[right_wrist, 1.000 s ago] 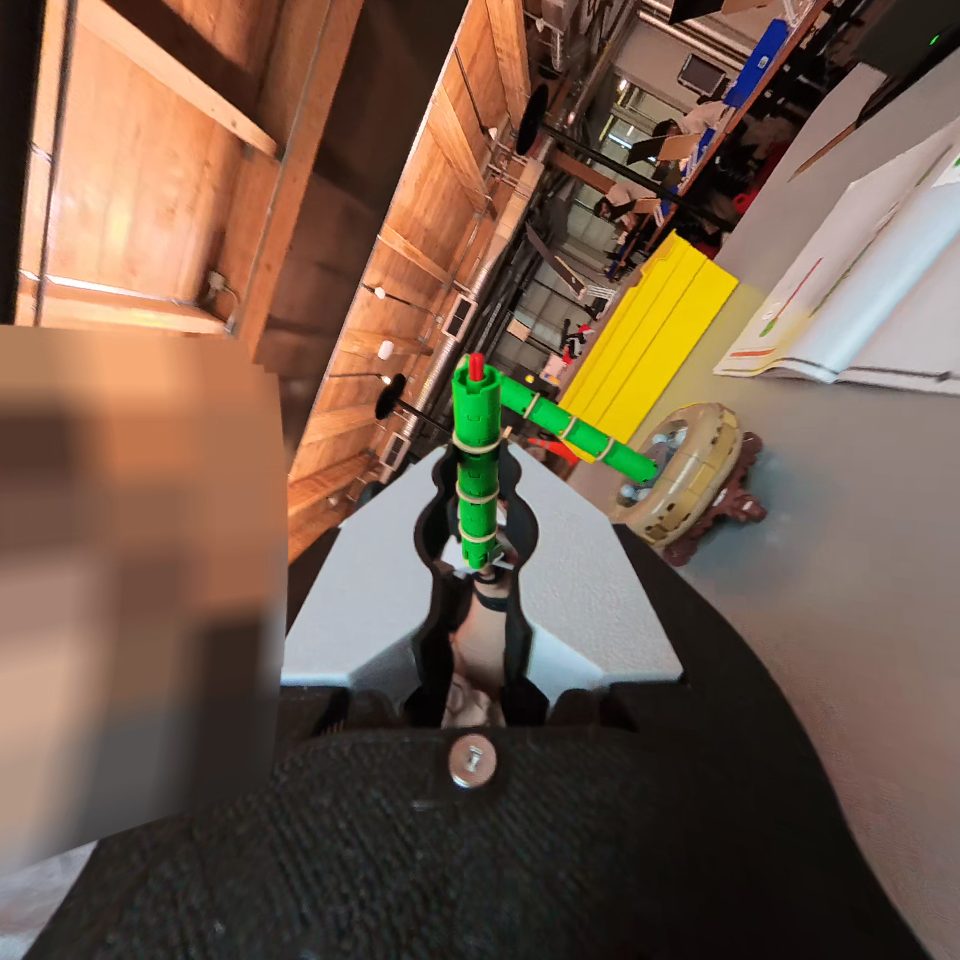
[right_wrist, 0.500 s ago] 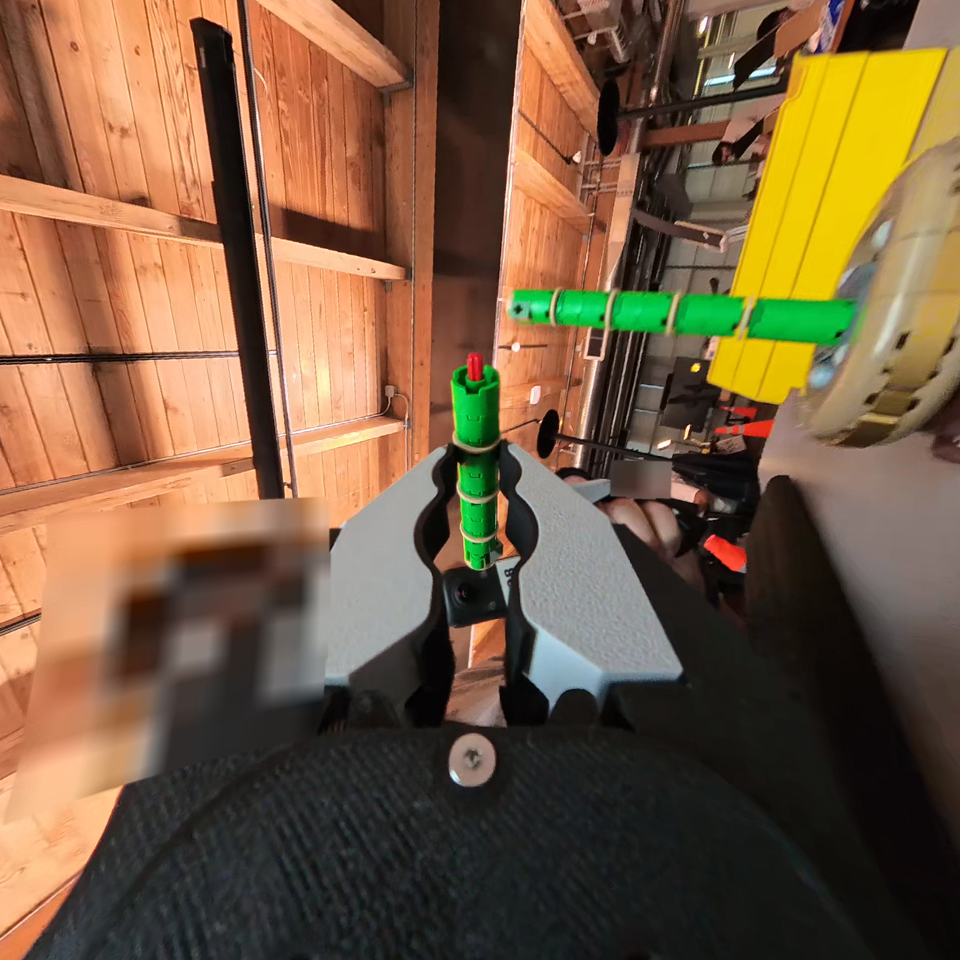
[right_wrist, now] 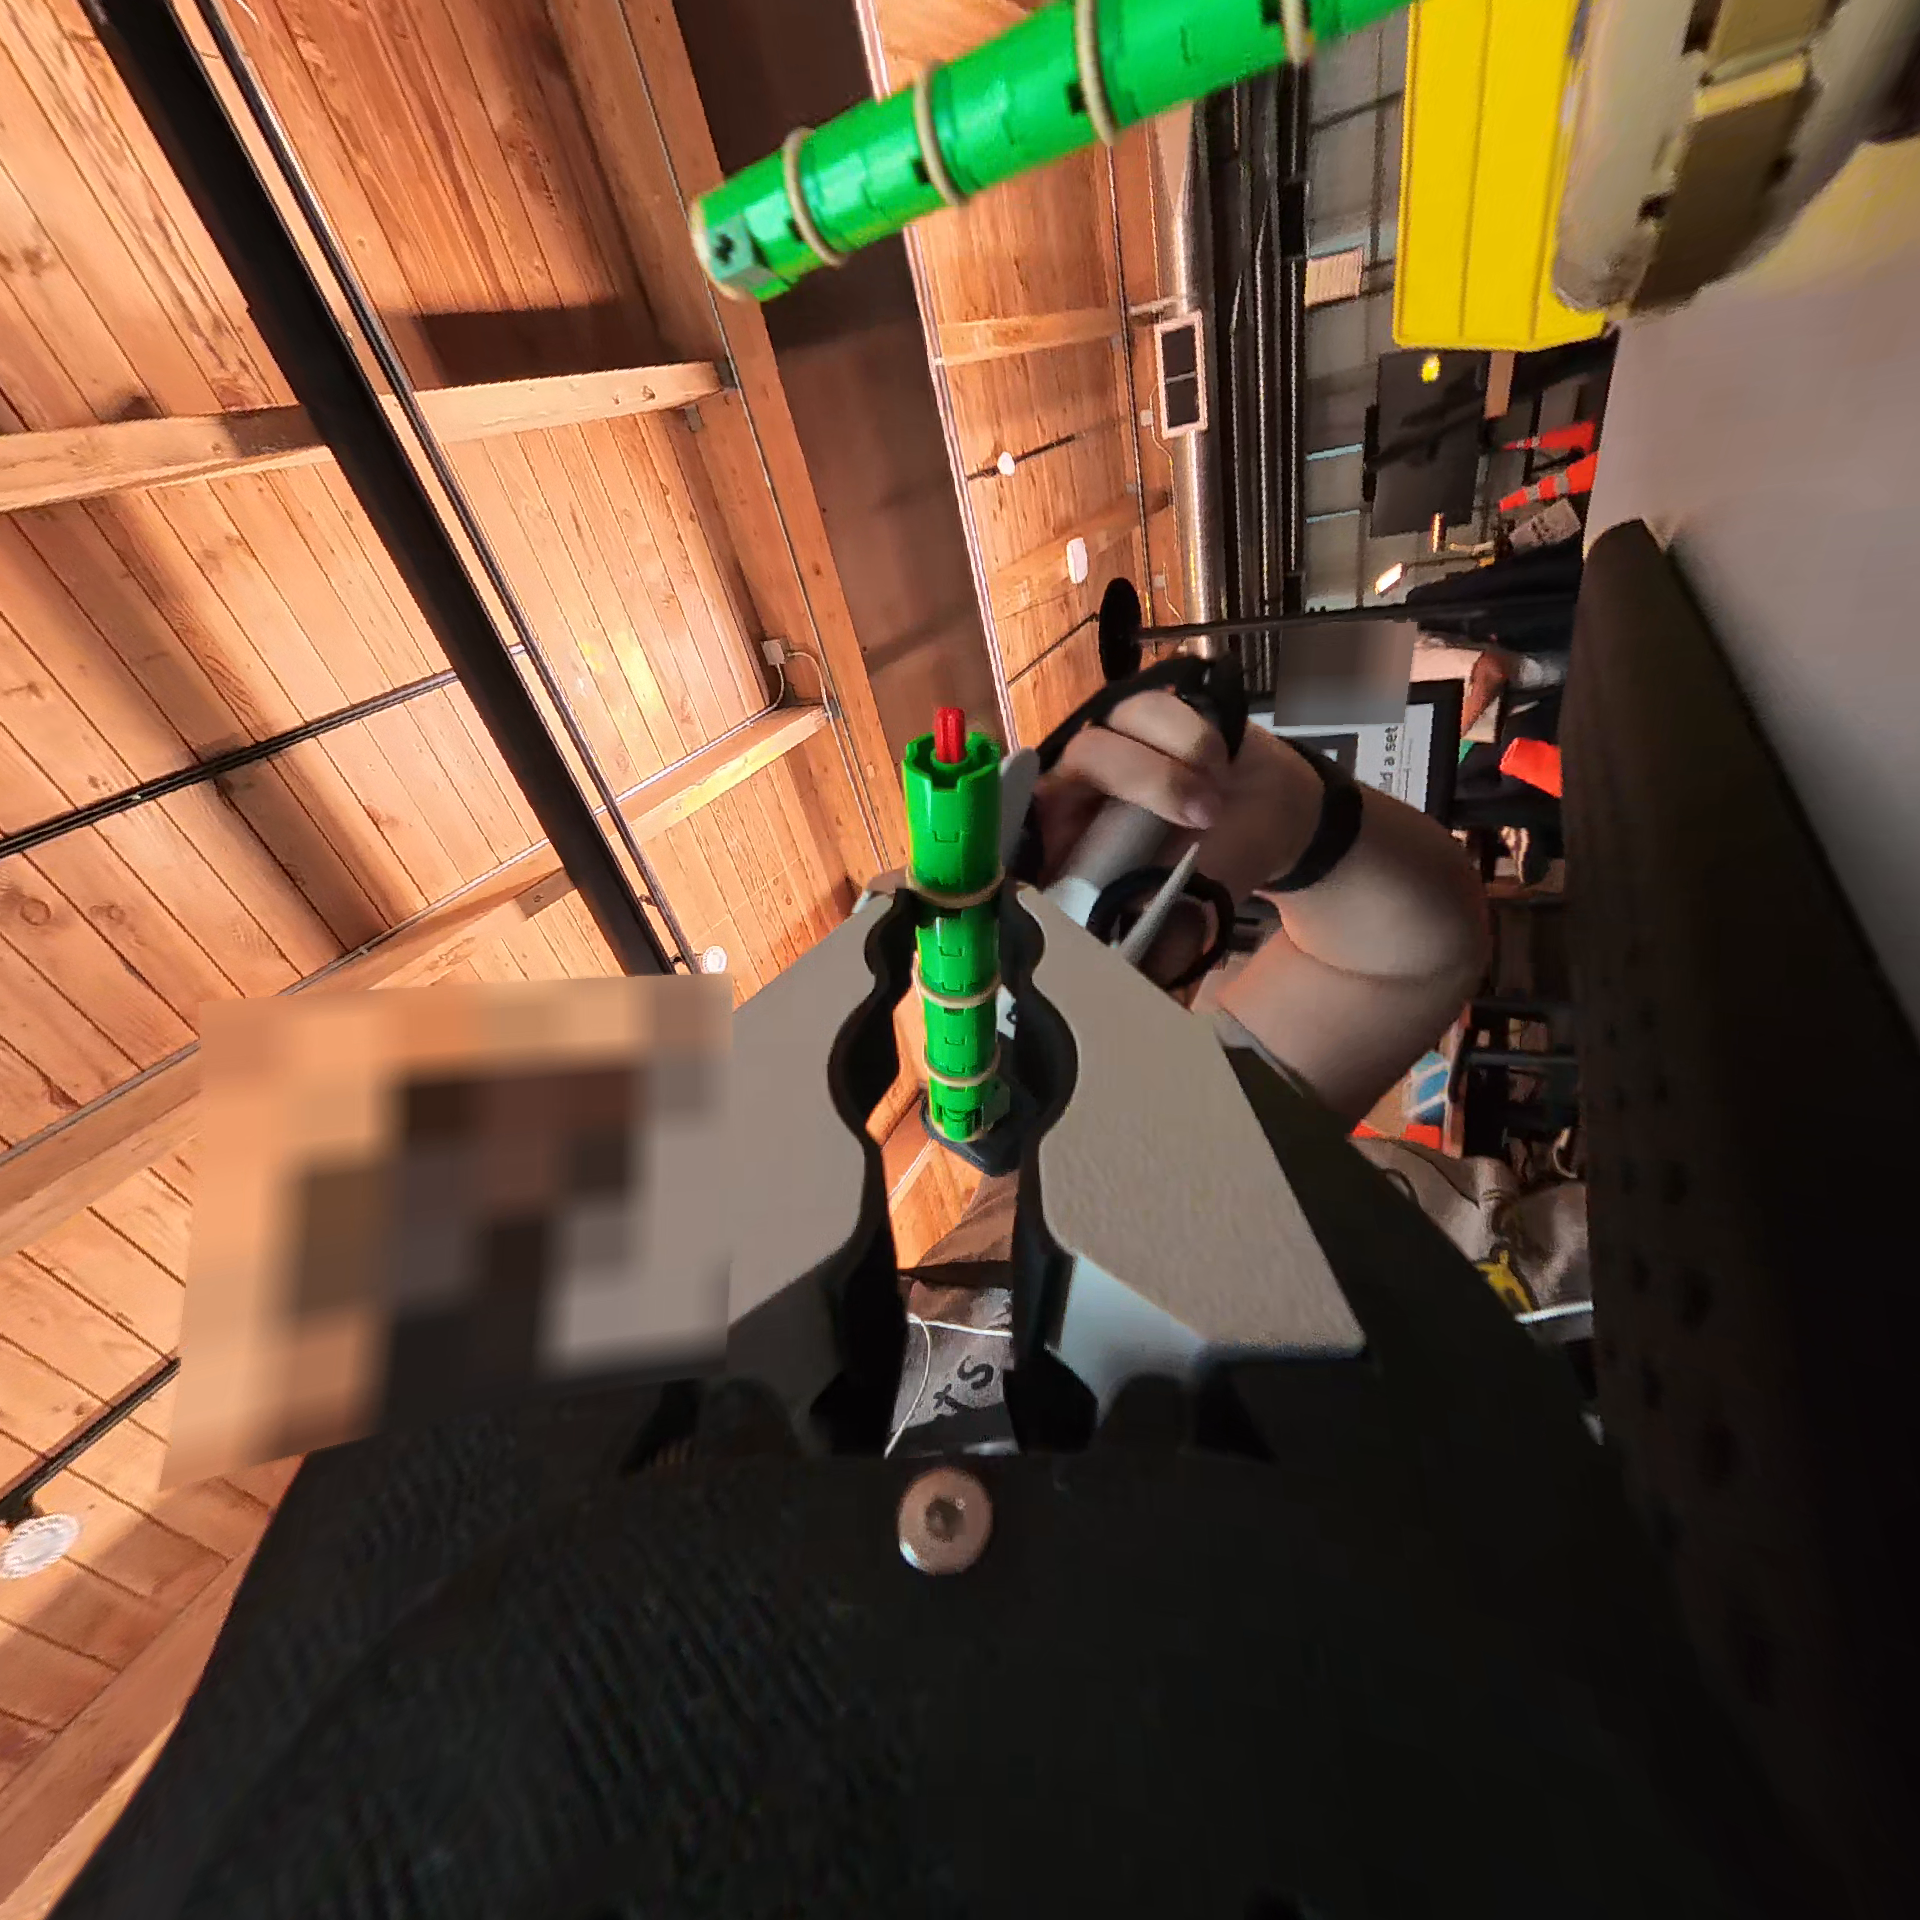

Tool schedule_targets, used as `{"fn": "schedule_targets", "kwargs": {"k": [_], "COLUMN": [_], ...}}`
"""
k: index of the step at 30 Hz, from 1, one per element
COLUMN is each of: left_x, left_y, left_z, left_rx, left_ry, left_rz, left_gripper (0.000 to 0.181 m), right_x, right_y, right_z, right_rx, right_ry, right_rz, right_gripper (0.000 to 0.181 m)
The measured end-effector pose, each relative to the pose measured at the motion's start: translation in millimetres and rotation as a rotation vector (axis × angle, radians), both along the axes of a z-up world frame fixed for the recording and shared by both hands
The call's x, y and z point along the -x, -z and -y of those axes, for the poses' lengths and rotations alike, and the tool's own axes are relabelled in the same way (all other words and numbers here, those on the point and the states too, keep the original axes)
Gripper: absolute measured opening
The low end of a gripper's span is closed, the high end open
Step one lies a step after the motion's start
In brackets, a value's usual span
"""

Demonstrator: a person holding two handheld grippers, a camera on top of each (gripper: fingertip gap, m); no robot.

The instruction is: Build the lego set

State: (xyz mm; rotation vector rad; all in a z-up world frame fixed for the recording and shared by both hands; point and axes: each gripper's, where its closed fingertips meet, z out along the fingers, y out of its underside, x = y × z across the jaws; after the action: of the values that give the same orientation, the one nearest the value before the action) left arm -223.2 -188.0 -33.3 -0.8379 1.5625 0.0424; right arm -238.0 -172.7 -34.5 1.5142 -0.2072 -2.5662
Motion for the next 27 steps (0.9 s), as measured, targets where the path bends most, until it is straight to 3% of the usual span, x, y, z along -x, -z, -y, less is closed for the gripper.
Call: {"fn": "schedule_targets", "kwargs": {"k": [7,16,21,27], "left_x": [-6.4,-5.7,-3.8,3.0], "left_y": [4.8,21.0,9.1,5.5], "left_z": [10.6,19.8,23.1,23.9], "left_rx": [-0.055,-0.159,-0.121,-0.066], "left_ry": [0.052,0.102,0.087,0.041], "left_rz": [0.032,-0.068,0.015,0.089], "left_gripper": [0.026,0.018,0.015,0.015], "right_x": [5.9,13.8,16.7,14.3], "right_y": [6.2,18.2,11.5,4.4], "right_z": [6.6,11.8,18.9,20.4], "right_rx": [0.032,0.037,-0.023,-0.125], "right_ry": [-0.037,-0.079,-0.123,-0.136], "right_rz": [0.004,0.076,0.062,0.110], "right_gripper": [0.014,0.014,0.017,0.033]}}
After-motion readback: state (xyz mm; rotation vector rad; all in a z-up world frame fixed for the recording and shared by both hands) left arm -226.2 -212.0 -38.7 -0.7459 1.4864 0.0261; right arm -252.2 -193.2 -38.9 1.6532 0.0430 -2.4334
